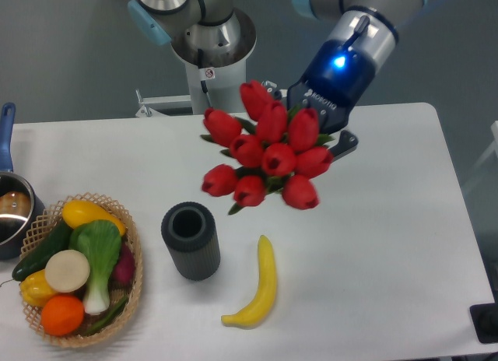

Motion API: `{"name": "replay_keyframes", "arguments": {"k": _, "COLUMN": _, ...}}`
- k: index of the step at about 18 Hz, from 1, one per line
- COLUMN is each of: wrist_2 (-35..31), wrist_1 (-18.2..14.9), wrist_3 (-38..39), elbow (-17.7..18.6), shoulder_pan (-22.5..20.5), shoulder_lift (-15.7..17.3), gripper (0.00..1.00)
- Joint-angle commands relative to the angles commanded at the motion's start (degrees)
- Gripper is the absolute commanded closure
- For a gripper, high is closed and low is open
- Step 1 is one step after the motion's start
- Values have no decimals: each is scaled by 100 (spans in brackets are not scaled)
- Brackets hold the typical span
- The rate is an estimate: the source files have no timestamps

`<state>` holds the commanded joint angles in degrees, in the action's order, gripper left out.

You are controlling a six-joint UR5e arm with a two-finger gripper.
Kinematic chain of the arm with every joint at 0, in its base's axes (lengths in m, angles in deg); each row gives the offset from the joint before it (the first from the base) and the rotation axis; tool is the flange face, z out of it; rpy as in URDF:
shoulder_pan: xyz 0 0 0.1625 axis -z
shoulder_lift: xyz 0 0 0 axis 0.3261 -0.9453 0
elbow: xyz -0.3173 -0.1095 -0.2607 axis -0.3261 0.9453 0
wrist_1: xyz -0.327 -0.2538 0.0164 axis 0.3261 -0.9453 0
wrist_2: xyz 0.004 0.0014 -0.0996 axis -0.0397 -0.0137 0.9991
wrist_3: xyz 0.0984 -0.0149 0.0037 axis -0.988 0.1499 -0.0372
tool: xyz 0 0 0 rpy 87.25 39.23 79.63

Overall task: Insert the flowers into the vase
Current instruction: 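Carry the red tulip bunch in the gripper toward the black vase, then position the tulip stems above the vase opening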

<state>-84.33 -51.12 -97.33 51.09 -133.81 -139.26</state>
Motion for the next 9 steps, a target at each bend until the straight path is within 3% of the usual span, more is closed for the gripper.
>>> {"name": "replay_keyframes", "arguments": {"k": 3, "wrist_2": 61, "wrist_1": 79, "wrist_3": 9, "elbow": 44, "shoulder_pan": 290, "shoulder_lift": -106, "gripper": 68}}
{"name": "replay_keyframes", "arguments": {"k": 9, "wrist_2": 510, "wrist_1": 80, "wrist_3": 9, "elbow": 439, "shoulder_pan": 343, "shoulder_lift": -27, "gripper": 69}}
